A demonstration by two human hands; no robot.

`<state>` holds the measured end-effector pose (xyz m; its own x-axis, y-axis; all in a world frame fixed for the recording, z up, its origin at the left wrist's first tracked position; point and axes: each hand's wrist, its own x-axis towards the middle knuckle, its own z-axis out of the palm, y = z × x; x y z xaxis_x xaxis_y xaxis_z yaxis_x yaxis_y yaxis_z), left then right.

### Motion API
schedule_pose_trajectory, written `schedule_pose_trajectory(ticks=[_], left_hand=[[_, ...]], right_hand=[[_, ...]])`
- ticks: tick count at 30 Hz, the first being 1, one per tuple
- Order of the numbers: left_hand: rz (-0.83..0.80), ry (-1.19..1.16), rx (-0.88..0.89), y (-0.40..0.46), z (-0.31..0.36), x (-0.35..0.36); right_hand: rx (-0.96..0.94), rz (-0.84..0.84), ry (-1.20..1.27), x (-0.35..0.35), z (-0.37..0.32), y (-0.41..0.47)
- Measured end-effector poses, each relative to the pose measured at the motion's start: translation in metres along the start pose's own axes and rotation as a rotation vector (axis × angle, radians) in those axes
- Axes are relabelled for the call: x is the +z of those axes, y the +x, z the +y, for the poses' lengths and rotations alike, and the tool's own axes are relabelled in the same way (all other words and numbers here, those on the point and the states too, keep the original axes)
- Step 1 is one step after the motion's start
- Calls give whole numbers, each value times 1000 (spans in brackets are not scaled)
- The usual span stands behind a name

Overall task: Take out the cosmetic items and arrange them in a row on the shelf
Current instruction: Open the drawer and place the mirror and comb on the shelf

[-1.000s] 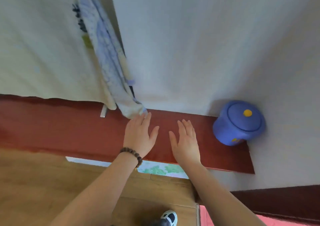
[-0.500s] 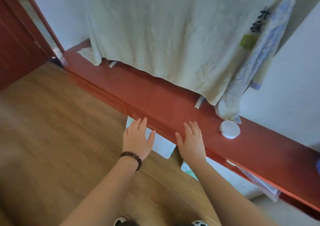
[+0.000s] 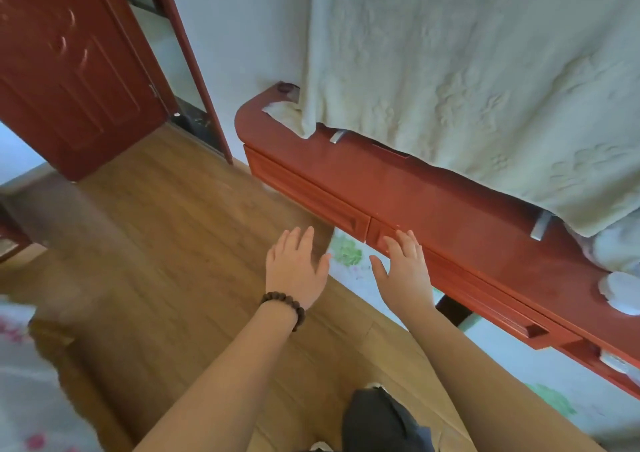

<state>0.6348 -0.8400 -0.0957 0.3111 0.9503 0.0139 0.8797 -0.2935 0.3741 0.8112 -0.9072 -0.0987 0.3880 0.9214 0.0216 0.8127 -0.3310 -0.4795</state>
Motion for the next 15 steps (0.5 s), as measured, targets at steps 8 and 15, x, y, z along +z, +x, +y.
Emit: schedule_pose_trajectory(ticks=[8,15], left_hand=[[-22,41,34,82,-65,0],[-129,99,109,176,-112,-16]], right_hand=[[-24,-29,-49,62,-49,71],[137,9,80,108,-86,153]])
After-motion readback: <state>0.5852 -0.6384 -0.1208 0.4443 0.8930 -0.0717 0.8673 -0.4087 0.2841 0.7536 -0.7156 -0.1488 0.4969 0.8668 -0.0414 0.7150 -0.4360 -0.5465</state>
